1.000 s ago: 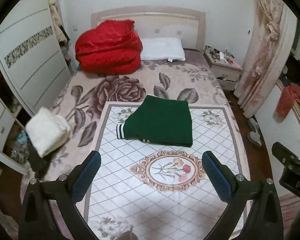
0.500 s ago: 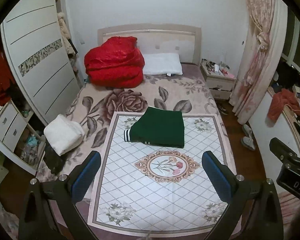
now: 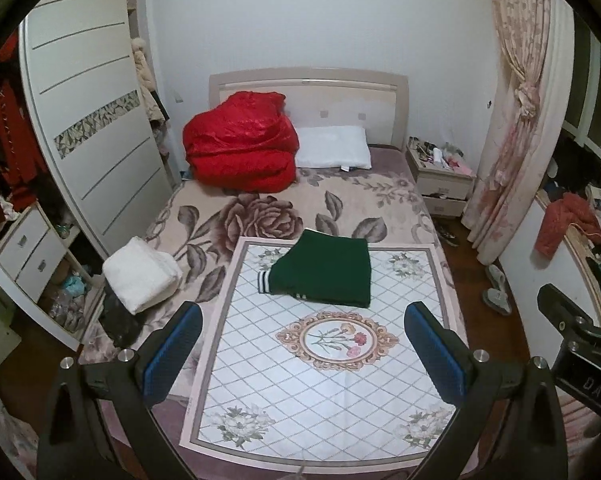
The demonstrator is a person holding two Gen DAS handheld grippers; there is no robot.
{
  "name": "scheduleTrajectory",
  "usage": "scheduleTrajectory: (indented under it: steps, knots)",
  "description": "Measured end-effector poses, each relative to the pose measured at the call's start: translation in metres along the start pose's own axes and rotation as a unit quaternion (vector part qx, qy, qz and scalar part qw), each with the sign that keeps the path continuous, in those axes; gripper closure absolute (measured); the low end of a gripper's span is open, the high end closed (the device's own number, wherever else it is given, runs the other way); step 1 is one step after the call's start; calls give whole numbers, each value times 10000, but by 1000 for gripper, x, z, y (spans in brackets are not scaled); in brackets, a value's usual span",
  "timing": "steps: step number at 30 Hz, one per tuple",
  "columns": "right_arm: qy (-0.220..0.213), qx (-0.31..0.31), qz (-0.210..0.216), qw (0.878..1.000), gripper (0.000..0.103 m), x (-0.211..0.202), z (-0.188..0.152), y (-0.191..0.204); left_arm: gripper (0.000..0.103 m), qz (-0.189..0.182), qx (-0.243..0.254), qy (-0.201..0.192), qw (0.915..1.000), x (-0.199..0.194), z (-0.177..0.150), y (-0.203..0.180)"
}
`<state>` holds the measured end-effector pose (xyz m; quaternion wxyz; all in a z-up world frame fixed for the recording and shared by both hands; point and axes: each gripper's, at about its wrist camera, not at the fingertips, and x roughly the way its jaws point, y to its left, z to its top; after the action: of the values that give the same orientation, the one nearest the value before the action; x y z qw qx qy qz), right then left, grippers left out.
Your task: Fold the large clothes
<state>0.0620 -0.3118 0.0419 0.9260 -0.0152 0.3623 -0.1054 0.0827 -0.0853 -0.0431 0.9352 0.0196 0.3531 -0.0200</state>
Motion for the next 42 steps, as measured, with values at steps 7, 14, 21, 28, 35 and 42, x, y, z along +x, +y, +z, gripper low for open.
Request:
scheduleTrajectory:
  steps: [7,14,21,28,35,42]
  knots:
    - [-89,-41,116,9999,0,-4,2,4,0,41,-35,-106,9999,-6,-4,6]
    - [-150,-82,153,9997,0,-7,2,6,0,145,-6,-151,9998,-8,-9,5]
    - [-165,-117,180,9996,0,-7,1,7,0,140,-7,-158,9998,-8,-9,6]
    - [-125,-105,291,9994,0,-6,0,8,0,124,-4,-166,9998,-9,-9,6]
    - [-122,-98,312,9994,0,-6,-1,7,0,118,-28,-245,9996,-14,-8,-2]
    - [-131,-57,342,9993,0,-6,2,5,0,109,-35,-275,9996,-17,-6,-7]
